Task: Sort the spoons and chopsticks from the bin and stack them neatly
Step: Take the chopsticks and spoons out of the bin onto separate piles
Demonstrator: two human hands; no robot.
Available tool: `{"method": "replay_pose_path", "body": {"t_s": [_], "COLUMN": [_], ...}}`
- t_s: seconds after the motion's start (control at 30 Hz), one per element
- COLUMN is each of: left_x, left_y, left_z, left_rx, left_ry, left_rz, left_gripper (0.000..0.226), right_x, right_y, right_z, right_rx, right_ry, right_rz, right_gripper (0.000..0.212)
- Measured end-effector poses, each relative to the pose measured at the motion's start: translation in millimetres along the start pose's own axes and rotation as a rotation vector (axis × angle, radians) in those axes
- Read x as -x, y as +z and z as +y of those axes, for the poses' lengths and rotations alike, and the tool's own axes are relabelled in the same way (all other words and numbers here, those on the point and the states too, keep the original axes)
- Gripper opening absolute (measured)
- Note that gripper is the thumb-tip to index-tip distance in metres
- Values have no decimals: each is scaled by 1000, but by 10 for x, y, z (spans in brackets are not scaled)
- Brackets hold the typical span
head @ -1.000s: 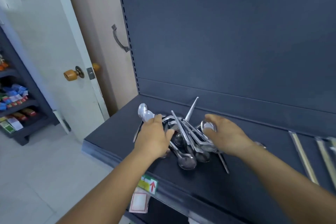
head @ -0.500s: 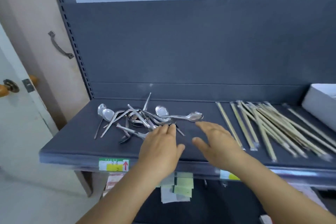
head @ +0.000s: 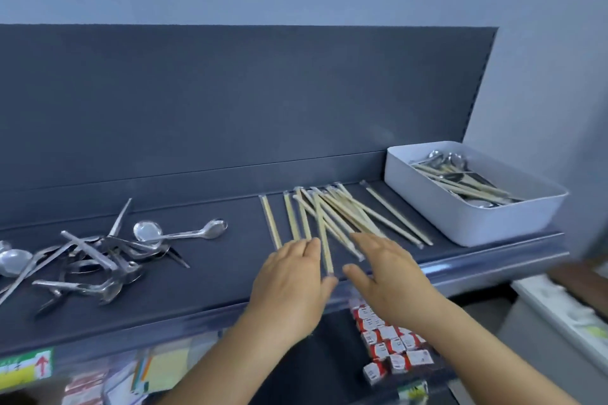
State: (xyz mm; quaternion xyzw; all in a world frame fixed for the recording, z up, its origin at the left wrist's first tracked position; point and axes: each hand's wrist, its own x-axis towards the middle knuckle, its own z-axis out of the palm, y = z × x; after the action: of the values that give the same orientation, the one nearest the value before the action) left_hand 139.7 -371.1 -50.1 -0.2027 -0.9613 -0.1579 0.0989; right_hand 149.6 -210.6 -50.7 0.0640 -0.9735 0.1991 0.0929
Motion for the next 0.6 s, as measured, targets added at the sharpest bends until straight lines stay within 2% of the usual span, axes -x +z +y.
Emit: {"method": "replay_pose_path", "body": {"t_s": [0.33,0.6], "left_x": [-749,-1361], "left_y": [441,618], "left_z": [1517,2209], "left_rx": [75,59], "left_ry": [35,80], "left_rz": [55,52], "left_gripper": [65,63], "right_x": [119,-62], "right_y": [-827,-1270], "right_z": [1549,2340], "right_rx": [5,-17], "right_ry": [41,51], "right_rz": [73,117], "right_gripper": [56,52]}}
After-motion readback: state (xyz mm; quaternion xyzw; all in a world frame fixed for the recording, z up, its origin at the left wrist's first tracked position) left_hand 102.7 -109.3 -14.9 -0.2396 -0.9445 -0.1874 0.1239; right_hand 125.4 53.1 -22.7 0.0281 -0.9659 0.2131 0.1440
